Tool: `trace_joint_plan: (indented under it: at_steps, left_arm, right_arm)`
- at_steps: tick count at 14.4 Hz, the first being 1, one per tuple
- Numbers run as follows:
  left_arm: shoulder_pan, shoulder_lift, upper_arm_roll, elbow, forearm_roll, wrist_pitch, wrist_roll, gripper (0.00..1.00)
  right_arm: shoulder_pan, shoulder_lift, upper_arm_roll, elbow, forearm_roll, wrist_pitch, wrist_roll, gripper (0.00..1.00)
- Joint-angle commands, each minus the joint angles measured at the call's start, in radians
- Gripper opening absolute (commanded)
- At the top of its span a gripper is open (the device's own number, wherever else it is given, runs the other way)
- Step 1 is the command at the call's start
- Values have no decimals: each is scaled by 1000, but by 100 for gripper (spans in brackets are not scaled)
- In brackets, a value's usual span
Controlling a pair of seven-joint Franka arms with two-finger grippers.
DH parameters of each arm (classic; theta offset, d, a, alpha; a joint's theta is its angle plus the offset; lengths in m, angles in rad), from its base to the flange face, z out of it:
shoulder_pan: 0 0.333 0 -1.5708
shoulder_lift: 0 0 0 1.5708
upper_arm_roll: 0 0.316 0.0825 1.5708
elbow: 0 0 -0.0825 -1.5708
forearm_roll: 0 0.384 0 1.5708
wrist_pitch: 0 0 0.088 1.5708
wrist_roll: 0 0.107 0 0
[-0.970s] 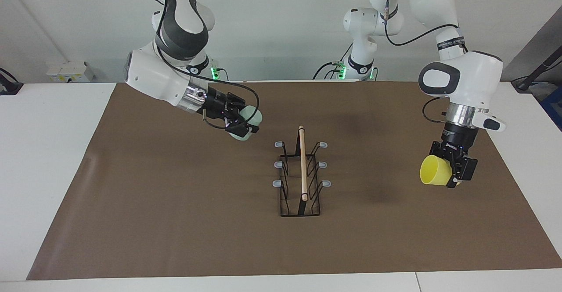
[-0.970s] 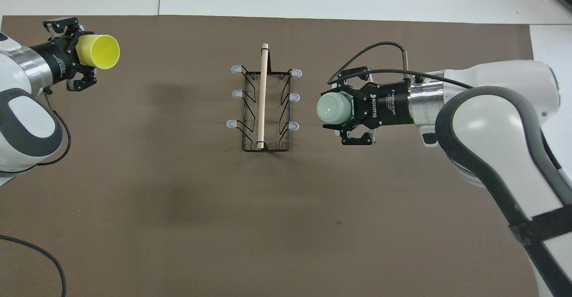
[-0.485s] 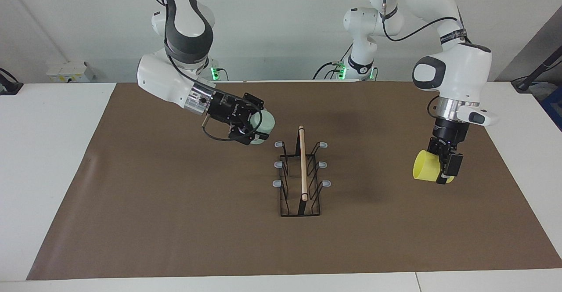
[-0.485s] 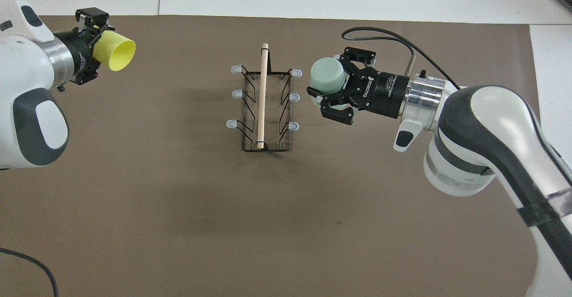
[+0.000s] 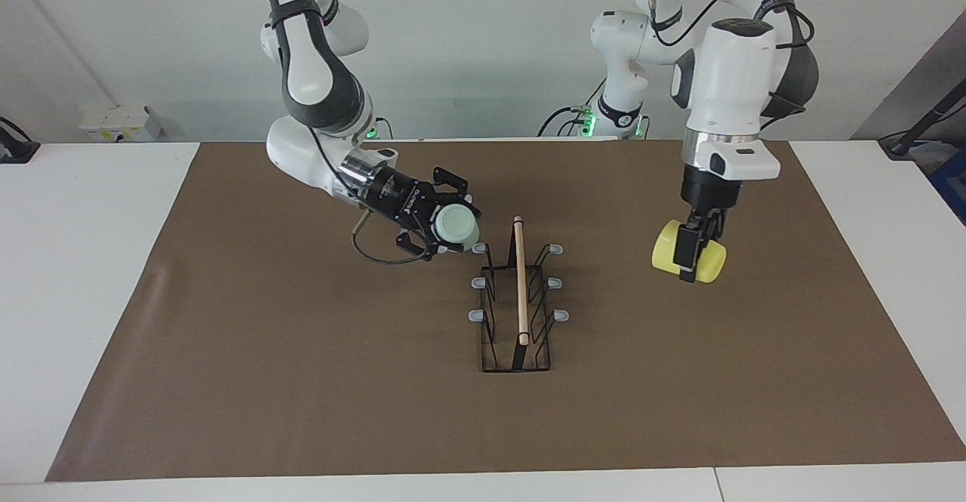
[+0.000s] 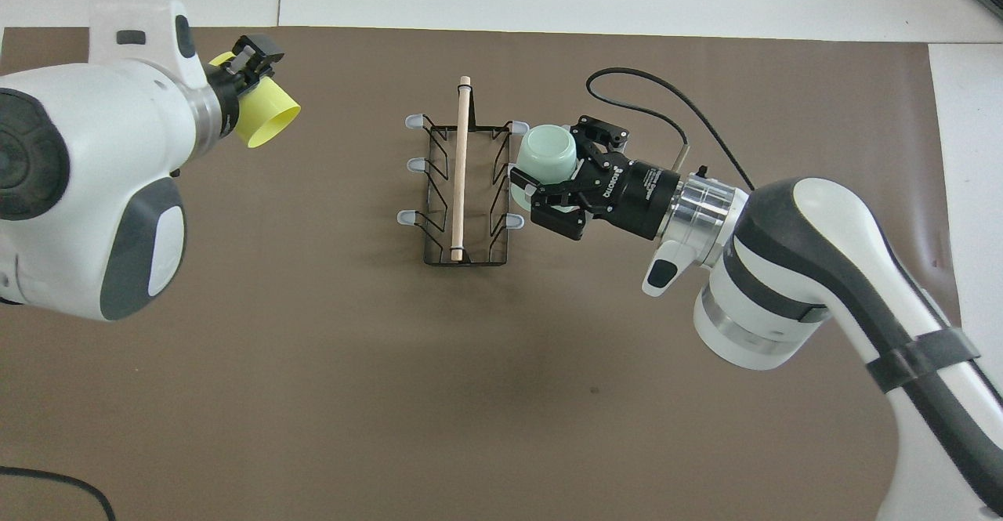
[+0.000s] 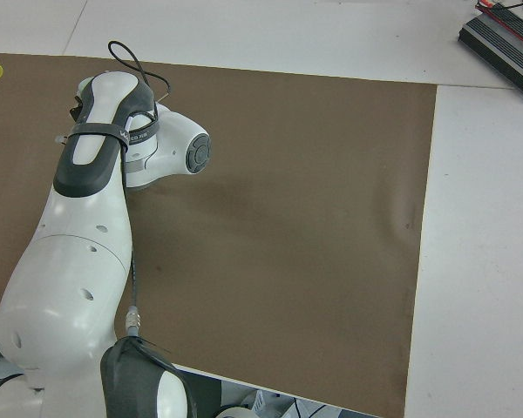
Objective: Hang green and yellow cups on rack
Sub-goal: 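Carry the yellow cup and the green cup toward the rack with both grippers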
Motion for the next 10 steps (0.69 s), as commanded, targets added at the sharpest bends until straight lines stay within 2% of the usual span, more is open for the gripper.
trace_joint_plan:
  at_steps: [1, 4, 6, 10]
  left_arm:
    - [-78, -33, 16, -28, 94, -59, -1, 0]
    - [-144, -70, 16, -104, 234, -51, -77, 0]
    - [-185, -84, 14, -141, 373, -42, -229, 0]
    - [-237, -85, 14, -201, 553, -16, -470, 0]
  right_arm:
    - [25, -19, 1, -70, 69, 16, -92, 0]
    - [48, -17, 1, -102, 160, 10, -205, 0]
    - [48, -11, 1, -107, 171, 4, -260, 0]
    - [48, 6, 1, -122, 174, -16, -326, 0]
